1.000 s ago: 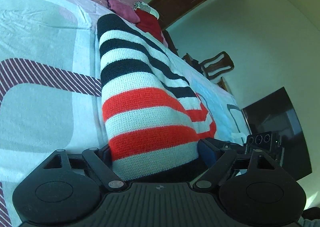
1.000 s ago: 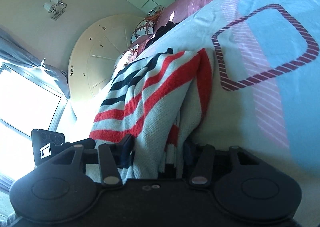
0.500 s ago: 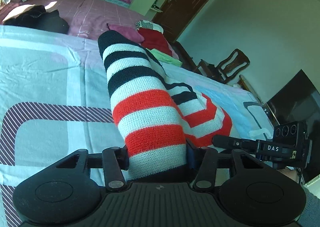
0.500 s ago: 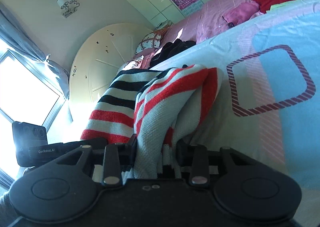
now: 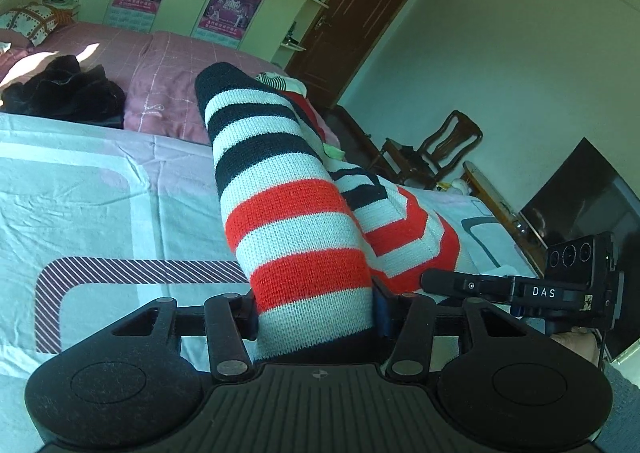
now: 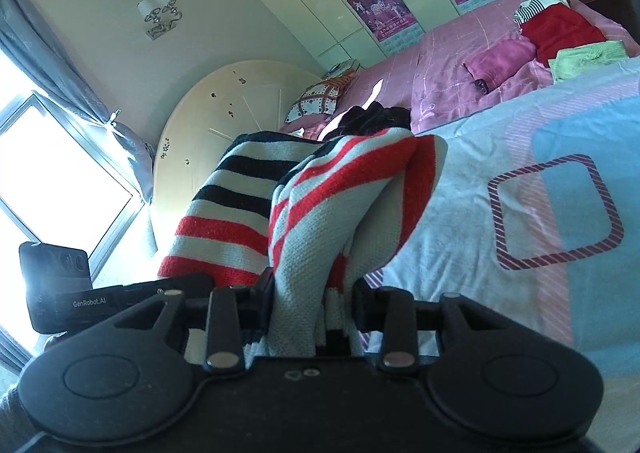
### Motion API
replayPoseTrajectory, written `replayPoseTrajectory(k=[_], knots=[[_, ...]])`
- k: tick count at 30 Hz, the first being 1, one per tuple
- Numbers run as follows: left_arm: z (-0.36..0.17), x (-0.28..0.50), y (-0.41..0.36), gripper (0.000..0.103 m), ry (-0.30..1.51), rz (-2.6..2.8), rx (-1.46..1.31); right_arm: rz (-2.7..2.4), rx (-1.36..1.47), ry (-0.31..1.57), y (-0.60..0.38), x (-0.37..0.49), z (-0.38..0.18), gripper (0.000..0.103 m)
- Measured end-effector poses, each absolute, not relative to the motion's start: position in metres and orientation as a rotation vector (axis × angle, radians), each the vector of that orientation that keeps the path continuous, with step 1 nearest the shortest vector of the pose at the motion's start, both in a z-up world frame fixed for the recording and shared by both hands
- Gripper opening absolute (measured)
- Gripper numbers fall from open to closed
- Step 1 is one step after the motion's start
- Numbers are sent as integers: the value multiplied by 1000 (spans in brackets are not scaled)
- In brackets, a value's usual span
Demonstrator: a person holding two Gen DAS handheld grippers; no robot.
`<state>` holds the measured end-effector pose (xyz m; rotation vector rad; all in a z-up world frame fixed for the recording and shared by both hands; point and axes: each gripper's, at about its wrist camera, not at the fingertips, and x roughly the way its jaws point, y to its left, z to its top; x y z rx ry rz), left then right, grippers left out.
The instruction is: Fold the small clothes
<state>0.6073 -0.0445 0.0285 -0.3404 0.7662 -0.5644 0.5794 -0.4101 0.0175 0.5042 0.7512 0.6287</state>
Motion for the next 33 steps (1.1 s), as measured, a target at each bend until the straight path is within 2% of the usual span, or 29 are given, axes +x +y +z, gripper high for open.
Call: replayPoseTrajectory(k=[7, 15, 25, 33], knots=[[45, 595, 17, 50, 728, -550, -329, 649, 486, 737, -351, 574, 31, 36], [36, 575, 122, 50, 731, -523, -359, 670, 452, 761, -245, 567, 32, 36], [8, 558, 240, 50, 767, -436, -381, 725, 448, 821, -118, 570, 7, 36], [-28, 562, 280, 50, 808, -420, -423, 730, 435, 874, -65, 573, -16, 36]])
